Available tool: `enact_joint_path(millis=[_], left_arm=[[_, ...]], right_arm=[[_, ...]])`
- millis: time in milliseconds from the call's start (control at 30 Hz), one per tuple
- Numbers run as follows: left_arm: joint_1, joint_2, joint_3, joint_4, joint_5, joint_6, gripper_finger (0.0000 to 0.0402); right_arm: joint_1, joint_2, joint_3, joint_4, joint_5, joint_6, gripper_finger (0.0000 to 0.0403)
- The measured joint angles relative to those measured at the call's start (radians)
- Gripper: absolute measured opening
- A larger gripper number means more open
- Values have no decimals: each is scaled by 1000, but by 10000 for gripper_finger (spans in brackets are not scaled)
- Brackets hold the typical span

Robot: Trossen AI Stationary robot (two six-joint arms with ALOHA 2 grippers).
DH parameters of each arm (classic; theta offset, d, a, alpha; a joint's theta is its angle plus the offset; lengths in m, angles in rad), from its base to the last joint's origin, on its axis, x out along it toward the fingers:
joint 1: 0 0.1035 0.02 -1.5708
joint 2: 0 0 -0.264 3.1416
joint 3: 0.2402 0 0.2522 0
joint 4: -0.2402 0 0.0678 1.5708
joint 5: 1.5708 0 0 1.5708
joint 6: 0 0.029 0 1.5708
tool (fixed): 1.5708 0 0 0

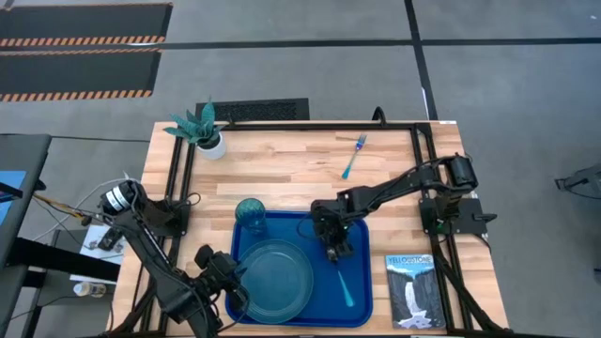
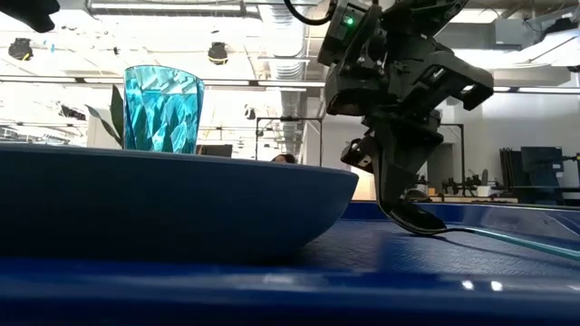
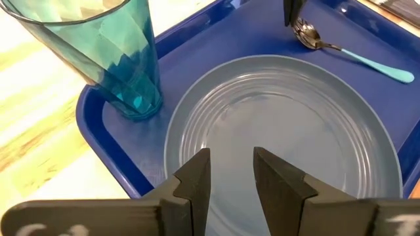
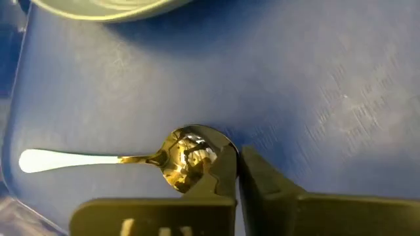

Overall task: Pick and place plate/cup/fork/spoon on tray
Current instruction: Adjust the blue spoon on the blue serving tray

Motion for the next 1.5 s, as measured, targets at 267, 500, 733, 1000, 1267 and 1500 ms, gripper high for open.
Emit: enact_joint_path(millis=[267,500,733,1000,1267,1500], left_arm=[[0,0,0,0,0,0,102],[0,0,0,0,0,8,102],[0,0,0,0,0,8,102],[0,0,0,-2,0,16,102],[0,0,0,-2,0,16,102],[0,0,0,-2,0,17,102]], right_arm=[[-13,-2,0,-77,52,106,10],[-12,-2,1,-105,65,198,18],[-13,-1,0,-95,126,268,39],[-17,-6,-1,-88,136,294,41],[-15,-6,-1,-84,135,320,42],[-15,-6,-1,-83,132,328,42]])
